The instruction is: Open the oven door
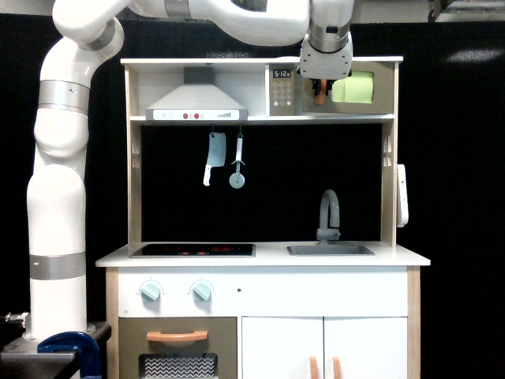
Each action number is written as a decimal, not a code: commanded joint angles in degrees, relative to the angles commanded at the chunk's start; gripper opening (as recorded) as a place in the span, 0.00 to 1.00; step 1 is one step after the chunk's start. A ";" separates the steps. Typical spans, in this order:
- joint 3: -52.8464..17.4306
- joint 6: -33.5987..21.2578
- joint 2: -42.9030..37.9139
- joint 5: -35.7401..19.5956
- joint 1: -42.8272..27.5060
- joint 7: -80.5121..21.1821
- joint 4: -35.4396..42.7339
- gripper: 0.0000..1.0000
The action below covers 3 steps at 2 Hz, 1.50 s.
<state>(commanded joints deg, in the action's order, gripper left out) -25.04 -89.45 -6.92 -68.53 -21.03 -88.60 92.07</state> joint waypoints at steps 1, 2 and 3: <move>1.23 -6.37 -7.41 -2.47 7.71 -0.38 9.18 0.00; 3.91 -9.74 -12.65 -3.65 13.95 -0.08 16.06 0.00; 5.52 -11.42 -14.91 -4.00 17.14 0.68 19.79 0.00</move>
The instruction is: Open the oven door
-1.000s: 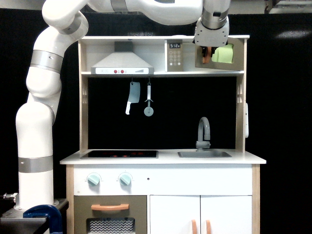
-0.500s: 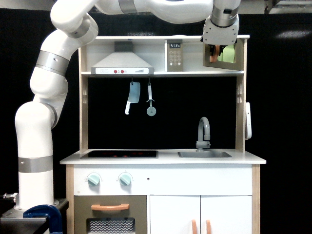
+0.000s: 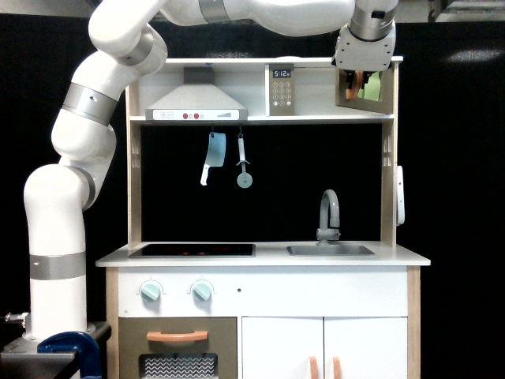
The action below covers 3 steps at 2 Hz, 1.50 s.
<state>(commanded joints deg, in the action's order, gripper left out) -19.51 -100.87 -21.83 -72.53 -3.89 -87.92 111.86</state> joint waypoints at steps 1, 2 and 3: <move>0.71 -0.23 0.39 0.44 0.96 -0.40 -0.56 1.00; 2.03 -0.94 1.93 1.60 3.14 -1.75 -2.82 1.00; 0.91 -4.72 12.11 7.86 9.43 -13.77 -21.40 1.00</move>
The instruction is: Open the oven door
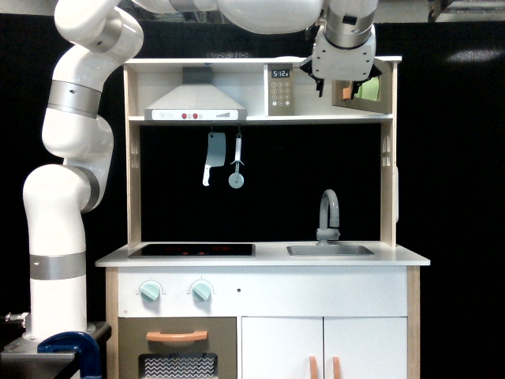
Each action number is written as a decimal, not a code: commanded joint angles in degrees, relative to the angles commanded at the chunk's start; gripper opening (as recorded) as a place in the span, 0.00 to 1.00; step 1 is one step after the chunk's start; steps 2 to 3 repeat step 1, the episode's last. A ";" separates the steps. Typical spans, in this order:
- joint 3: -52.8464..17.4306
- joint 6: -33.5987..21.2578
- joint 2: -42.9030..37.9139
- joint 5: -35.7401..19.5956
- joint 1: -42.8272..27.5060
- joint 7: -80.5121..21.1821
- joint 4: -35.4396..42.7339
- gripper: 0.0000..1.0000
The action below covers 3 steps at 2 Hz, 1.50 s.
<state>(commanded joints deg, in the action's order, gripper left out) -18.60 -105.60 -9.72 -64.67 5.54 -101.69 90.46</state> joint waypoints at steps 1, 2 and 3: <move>-2.73 -3.14 7.23 6.97 5.25 -10.44 -13.86 1.00; -2.73 -3.14 7.23 6.97 5.25 -10.44 -13.86 1.00; -2.73 -3.14 7.23 6.97 5.25 -10.44 -13.86 1.00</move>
